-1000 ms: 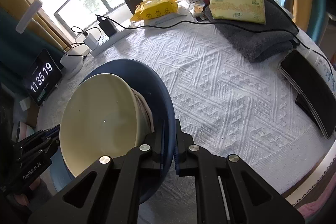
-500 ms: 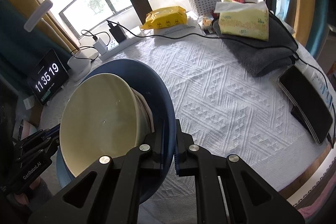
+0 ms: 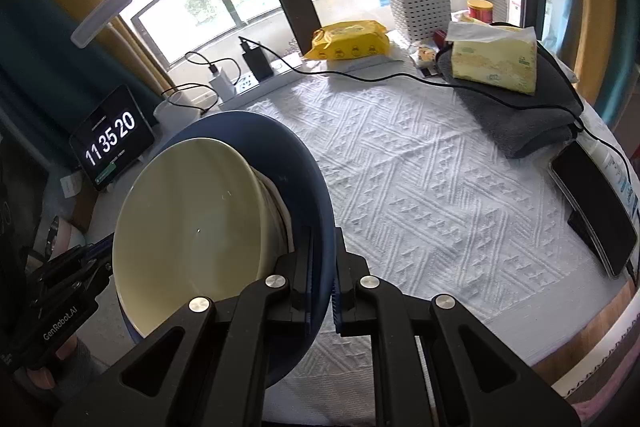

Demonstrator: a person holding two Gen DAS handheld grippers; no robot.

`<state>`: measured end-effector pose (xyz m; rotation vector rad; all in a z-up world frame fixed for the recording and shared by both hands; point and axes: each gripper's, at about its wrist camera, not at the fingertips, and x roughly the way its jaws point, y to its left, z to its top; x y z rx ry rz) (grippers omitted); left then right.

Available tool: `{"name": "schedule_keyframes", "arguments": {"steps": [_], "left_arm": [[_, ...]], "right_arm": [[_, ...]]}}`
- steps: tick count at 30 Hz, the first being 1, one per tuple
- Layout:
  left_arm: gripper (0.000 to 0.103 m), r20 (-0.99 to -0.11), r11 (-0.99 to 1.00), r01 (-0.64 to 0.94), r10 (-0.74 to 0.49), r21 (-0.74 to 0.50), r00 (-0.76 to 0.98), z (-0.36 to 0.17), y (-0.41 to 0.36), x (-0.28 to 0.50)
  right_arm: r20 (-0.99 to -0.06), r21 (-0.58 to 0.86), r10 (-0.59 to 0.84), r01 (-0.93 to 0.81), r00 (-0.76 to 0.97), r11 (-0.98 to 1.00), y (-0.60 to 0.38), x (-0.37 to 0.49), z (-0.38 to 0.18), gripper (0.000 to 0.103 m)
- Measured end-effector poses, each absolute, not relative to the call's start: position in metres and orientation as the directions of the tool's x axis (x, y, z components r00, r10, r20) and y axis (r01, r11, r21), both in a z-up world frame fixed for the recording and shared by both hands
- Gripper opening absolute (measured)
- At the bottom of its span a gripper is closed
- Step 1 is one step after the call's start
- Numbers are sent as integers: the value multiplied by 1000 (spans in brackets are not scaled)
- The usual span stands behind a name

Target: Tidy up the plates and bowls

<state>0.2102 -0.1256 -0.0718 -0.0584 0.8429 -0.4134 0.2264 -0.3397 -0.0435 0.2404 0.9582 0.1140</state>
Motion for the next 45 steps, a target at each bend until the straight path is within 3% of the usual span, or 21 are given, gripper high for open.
{"name": "schedule_keyframes", "arguments": {"steps": [45], "left_arm": [[11, -749, 958, 158, -284, -238, 599, -103, -23, 172]], "right_arm": [[-836, 265, 291, -122, 465, 957, -231, 220, -79, 10]]}}
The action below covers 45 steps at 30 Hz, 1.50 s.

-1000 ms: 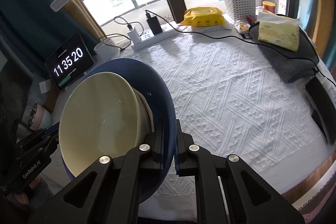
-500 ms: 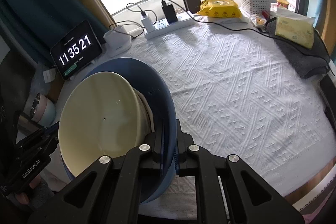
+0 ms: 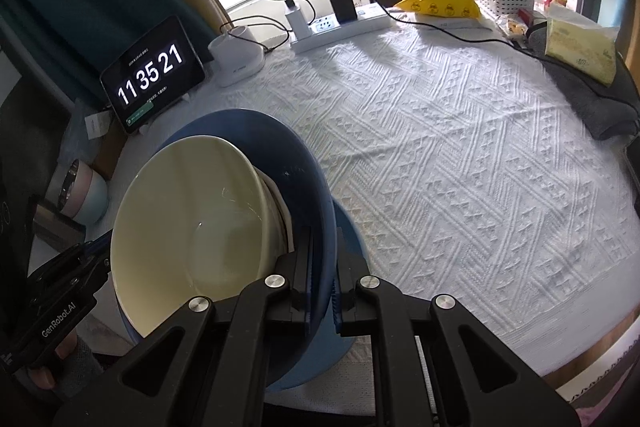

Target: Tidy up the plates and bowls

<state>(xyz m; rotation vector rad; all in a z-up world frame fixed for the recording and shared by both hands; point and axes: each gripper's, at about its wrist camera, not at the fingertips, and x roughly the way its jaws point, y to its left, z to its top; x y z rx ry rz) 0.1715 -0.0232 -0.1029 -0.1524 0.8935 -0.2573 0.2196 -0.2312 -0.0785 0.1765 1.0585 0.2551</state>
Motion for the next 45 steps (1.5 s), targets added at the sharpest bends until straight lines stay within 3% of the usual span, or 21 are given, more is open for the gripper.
{"name": "schedule_keyframes", "arguments": {"steps": [21, 33, 35, 40, 45], "left_arm": [[11, -770, 965, 133, -262, -228, 581, -117, -19, 169], [16, -769, 983, 126, -185, -136, 612, -117, -26, 168], [18, -770, 986, 115, -168, -123, 615, -117, -26, 169], [27, -769, 989, 108, -143, -96, 623, -118, -25, 169], [40, -772, 994, 92, -108, -63, 626, -117, -24, 169]], "right_arm": [[-861, 284, 307, -117, 406, 952, -225, 221, -100, 11], [-860, 290, 315, -124, 402, 949, -226, 226, -101, 11], [-861, 285, 315, -134, 399, 949, -227, 227, -101, 13], [-862, 265, 296, -132, 411, 955, -233, 226, -100, 31], [-858, 228, 275, -159, 434, 961, -234, 221, -94, 36]]}}
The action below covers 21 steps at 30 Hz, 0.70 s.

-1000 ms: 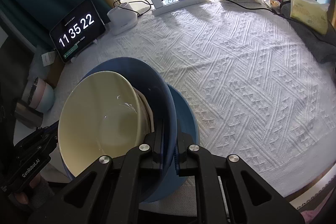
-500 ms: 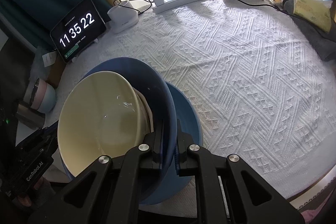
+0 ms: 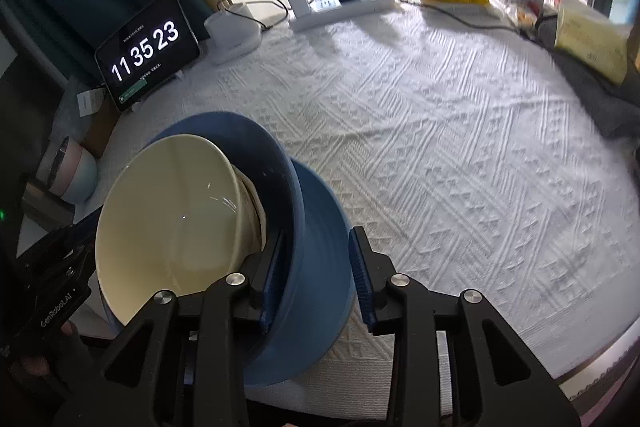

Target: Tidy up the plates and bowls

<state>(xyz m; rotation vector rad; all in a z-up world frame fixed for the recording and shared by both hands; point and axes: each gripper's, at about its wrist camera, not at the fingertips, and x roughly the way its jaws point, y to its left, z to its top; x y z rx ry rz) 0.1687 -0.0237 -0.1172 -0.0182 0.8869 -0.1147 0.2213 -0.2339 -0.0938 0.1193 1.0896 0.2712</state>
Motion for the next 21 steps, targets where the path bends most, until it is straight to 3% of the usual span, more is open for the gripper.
{"name": "schedule_keyframes", "arguments": {"steps": [7, 16, 21], "left_arm": [[48, -768, 995, 89, -92, -45, 633, -114, -21, 165], [52, -733, 996, 85, -74, -22, 677, -99, -24, 156], [53, -646, 999, 52, -37, 4, 763, -79, -21, 142]], "right_arm": [[-830, 189, 256, -181, 496, 965, -240, 215, -81, 55], [-783, 115, 221, -214, 582, 970, -240, 204, -60, 58], [-755, 90, 207, -215, 623, 972, -242, 196, -48, 58]]}}
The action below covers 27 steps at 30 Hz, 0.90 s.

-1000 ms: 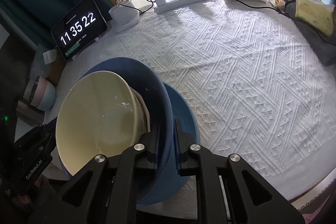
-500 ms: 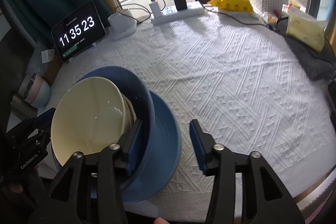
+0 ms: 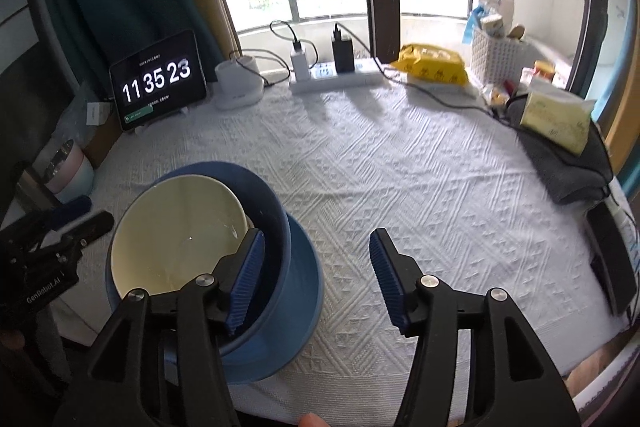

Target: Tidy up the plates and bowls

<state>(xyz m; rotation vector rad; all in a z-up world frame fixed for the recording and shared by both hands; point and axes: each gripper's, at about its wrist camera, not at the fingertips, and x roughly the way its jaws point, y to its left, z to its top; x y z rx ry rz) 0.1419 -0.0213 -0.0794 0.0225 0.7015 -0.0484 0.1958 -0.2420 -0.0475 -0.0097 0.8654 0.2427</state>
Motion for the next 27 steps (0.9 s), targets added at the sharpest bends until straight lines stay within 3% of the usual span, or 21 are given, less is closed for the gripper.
{"name": "schedule_keyframes", "arguments": {"steps": [6, 15, 27], "left_arm": [[54, -502, 997, 42, -8, 58, 865, -51, -22, 124], [61, -423, 996, 83, -59, 38, 904, -23, -28, 107], [74, -311, 990, 137, -141, -34, 940, 17, -33, 83]], "right_arm": [[-684, 56, 205, -230, 700, 972, -241, 181, -25, 58], [-541, -38, 185, -243, 820, 969, -238, 153, 13, 59], [-456, -48, 192, -239, 869, 970, -243, 131, 43, 59]]}}
